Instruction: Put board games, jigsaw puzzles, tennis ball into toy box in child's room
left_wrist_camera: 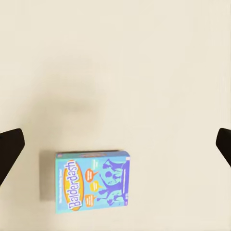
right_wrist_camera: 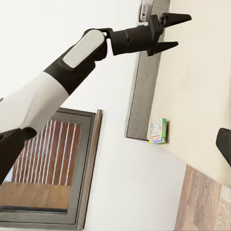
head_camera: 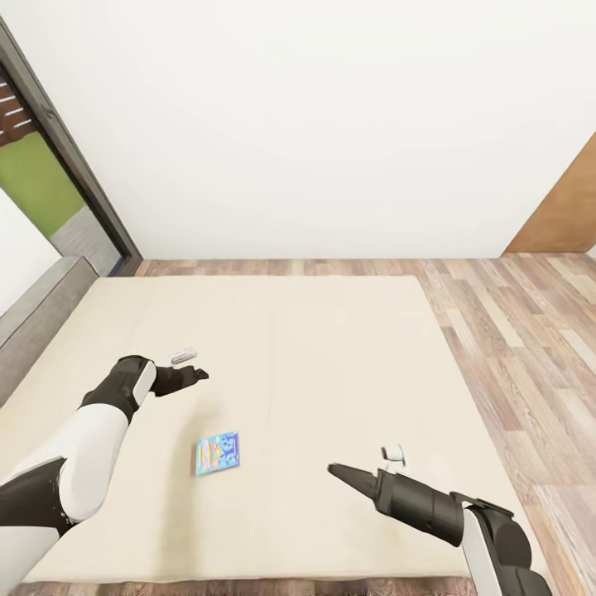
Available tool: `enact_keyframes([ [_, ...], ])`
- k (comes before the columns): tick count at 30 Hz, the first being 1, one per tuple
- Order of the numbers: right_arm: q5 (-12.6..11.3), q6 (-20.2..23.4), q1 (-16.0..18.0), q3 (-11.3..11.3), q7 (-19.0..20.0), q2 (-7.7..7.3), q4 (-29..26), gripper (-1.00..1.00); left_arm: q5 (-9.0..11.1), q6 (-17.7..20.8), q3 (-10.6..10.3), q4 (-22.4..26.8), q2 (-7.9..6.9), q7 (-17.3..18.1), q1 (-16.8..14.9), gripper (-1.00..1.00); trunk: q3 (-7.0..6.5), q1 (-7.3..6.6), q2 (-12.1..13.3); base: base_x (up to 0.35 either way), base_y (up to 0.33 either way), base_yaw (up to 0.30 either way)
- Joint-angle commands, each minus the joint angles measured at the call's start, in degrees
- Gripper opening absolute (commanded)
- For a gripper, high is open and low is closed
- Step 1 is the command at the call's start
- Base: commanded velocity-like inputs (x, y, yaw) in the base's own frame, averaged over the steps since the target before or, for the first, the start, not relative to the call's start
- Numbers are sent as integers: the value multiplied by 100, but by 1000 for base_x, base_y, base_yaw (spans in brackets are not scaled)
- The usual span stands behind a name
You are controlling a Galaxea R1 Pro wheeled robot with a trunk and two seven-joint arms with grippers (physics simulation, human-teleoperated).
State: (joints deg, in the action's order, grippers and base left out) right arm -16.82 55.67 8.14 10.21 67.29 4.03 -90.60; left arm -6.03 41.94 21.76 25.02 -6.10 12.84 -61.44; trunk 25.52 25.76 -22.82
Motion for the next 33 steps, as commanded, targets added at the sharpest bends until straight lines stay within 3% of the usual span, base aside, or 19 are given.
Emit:
enact_keyframes([
  [1,3,36,7,9,75,6,-2,100,-61,23,42,5,4,44,-6,100,18,3,-10,0,0,0],
  [5,3,71,11,-18,303,13,-2,100,-64,18,39,3,8,44,-8,100,56,3,-10,0,0,0],
  [15,3,54,-4,-70,443,96,-2,100,-65,-112,29,-2,10,43,-9,100,150,3,-10,0,0,0],
  [27,3,-15,-10,-251,442,115,-2,100,-65,-233,-396,-6,10,43,-9,100,262,3,-10,0,0,0],
  [33,3,-32,-14,-260,436,115,-2,100,-65,-238,-453,-6,11,43,-9,100,318,3,-10,0,0,0],
])
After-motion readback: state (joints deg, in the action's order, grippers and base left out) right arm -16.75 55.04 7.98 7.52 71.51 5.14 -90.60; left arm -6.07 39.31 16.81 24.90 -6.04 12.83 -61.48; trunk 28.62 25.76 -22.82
